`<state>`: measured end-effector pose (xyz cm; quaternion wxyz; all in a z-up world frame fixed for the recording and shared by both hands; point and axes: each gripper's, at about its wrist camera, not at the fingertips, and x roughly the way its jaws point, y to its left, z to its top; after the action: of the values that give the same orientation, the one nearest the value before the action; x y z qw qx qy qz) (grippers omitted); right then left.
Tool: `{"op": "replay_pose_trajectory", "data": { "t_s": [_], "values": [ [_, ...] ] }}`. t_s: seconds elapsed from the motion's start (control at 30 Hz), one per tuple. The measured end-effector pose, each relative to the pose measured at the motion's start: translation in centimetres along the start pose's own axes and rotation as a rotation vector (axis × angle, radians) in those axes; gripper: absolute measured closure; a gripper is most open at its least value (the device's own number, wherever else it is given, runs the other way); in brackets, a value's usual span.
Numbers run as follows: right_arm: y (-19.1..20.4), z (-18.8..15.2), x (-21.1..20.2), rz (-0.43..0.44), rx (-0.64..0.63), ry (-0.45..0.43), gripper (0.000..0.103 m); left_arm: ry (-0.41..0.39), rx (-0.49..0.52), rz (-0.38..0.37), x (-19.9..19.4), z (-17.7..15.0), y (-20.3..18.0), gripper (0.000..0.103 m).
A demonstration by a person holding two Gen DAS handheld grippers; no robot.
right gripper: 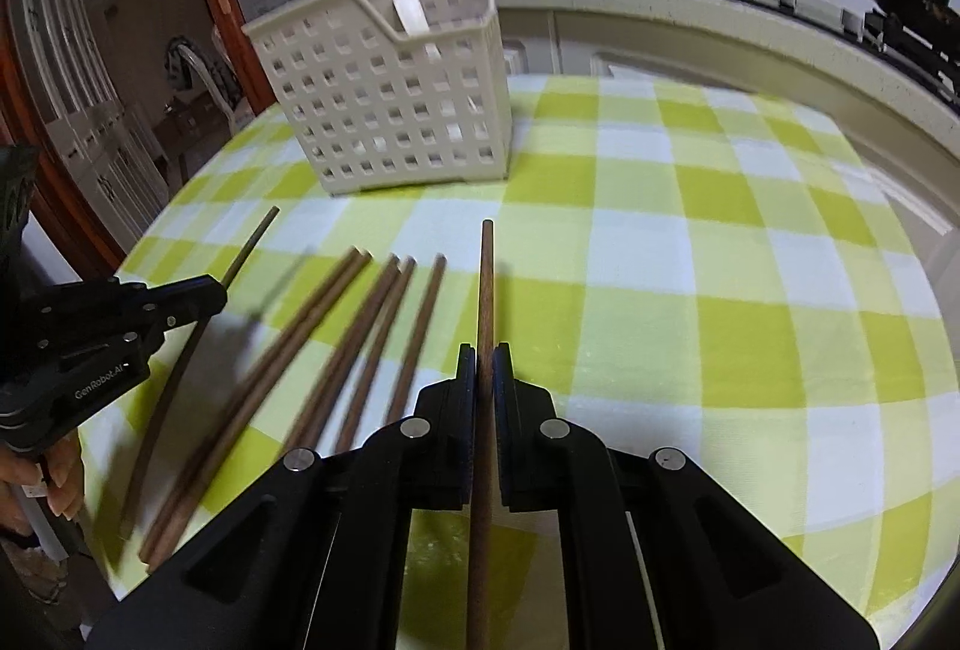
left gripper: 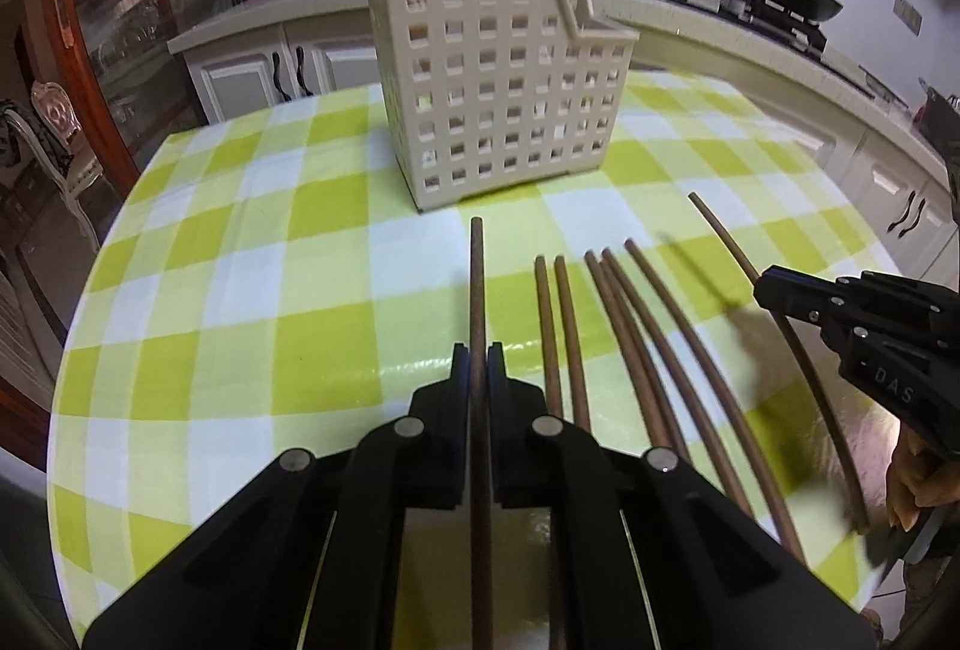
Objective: Organize utensils
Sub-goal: 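Lift the chopstick with the right gripper and drop it into the caddy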
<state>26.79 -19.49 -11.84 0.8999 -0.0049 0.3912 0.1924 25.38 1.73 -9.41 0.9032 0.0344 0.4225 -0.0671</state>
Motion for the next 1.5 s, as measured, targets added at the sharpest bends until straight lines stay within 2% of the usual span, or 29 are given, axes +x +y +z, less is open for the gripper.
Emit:
{"op": "replay_pose_trajectory", "data": {
  "t_s": [0.63,1.5],
  "values": [
    [2.1,2.7,-7.1,0.015,-0.058,-0.146,0.096,-0.175,0.026,0.002,-8.2,1.4,-1.2,0.097],
    [4.0,4.0,-12.2,-0.006,-0.114,-0.263,0.096,-0.34,0.022,0.04,-13.9,1.6,-1.7,0.097]
  ]
}}
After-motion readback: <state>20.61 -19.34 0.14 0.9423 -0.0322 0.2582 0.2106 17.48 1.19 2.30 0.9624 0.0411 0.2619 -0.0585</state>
